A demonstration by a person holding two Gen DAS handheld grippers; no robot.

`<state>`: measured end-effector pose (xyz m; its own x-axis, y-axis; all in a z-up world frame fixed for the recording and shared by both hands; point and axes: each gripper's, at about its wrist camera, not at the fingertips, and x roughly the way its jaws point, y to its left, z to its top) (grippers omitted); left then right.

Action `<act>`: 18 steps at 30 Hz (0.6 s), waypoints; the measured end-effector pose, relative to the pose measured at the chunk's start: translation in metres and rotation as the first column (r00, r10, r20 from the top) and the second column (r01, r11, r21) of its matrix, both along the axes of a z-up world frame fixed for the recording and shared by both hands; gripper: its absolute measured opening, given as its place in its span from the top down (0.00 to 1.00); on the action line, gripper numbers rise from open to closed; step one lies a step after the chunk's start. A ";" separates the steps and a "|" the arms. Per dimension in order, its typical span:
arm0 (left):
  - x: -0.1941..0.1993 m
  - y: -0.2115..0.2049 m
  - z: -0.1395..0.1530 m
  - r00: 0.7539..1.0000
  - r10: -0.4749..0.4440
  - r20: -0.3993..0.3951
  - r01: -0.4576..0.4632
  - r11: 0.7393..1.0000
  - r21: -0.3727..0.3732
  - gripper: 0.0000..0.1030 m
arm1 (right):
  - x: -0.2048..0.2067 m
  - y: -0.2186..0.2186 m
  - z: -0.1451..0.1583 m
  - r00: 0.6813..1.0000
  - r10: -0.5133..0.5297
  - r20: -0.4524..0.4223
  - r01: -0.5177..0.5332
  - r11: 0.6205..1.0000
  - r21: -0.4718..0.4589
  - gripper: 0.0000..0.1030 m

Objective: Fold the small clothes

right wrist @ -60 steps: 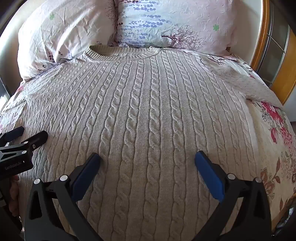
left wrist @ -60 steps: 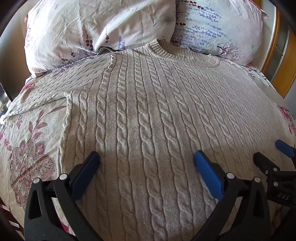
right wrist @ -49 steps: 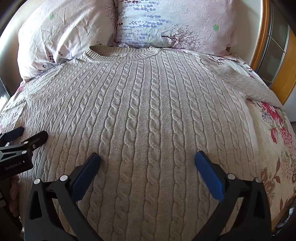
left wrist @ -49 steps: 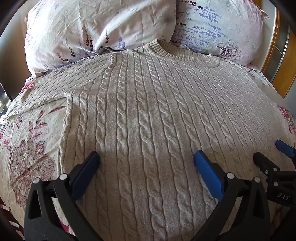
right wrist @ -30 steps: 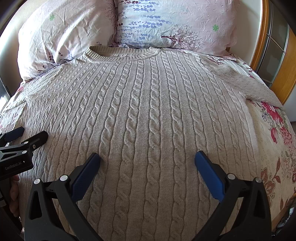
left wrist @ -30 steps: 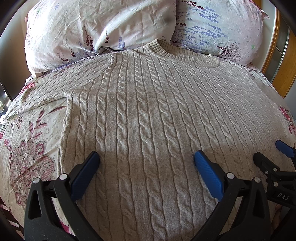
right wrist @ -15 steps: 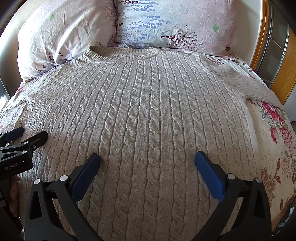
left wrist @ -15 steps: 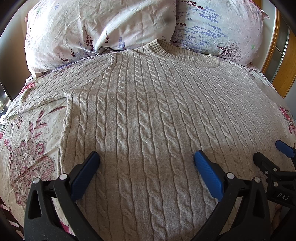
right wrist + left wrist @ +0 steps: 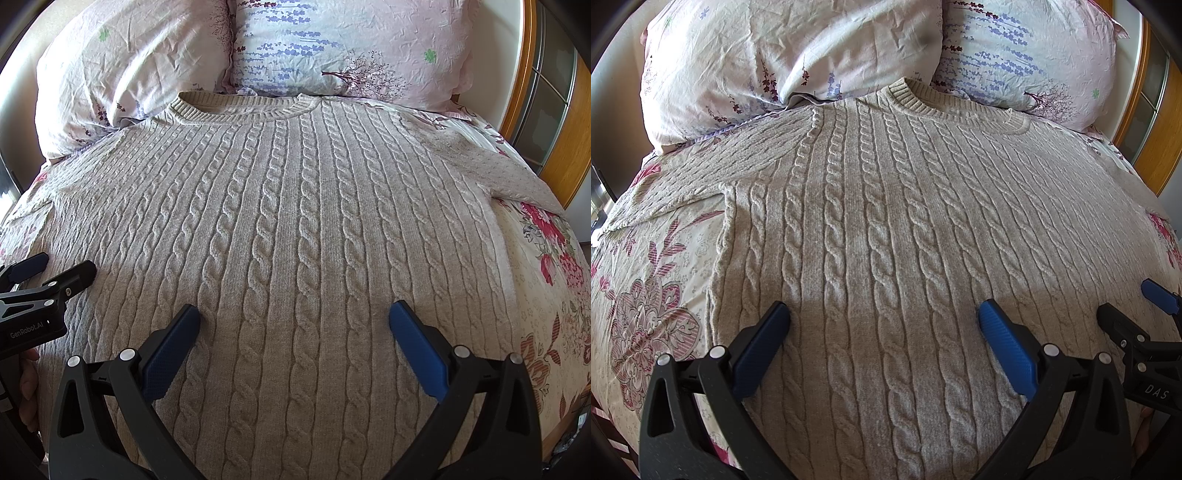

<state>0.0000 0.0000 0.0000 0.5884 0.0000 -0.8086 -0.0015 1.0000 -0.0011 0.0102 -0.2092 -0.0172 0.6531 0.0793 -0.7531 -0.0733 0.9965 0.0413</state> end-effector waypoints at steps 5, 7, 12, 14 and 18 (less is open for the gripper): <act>0.000 0.000 0.000 1.000 0.000 0.000 0.000 1.000 0.000 0.02 | -0.001 0.000 0.000 1.000 0.000 0.000 0.000 1.000 -0.001 0.01; 0.000 0.000 0.000 1.000 0.000 0.000 0.000 1.000 0.000 0.02 | 0.000 0.000 0.000 1.000 0.006 -0.008 -0.006 1.000 -0.005 0.01; 0.000 0.000 0.000 1.000 0.000 0.000 0.000 1.000 0.000 0.02 | 0.007 0.004 0.008 0.998 0.054 -0.040 -0.054 0.998 -0.011 0.01; 0.000 0.000 0.000 1.000 0.000 0.000 0.000 1.000 0.000 0.02 | 0.007 0.002 0.006 0.996 0.075 -0.037 -0.075 0.997 -0.013 0.01; 0.000 0.000 0.000 1.000 0.000 0.000 0.000 1.000 0.000 0.02 | 0.004 0.001 0.005 0.991 0.131 -0.038 -0.132 0.991 -0.016 0.01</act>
<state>-0.0001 0.0001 0.0000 0.5885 0.0000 -0.8085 -0.0017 1.0000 -0.0013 0.0140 -0.2081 -0.0120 0.6095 0.1488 -0.7787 -0.2027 0.9788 0.0283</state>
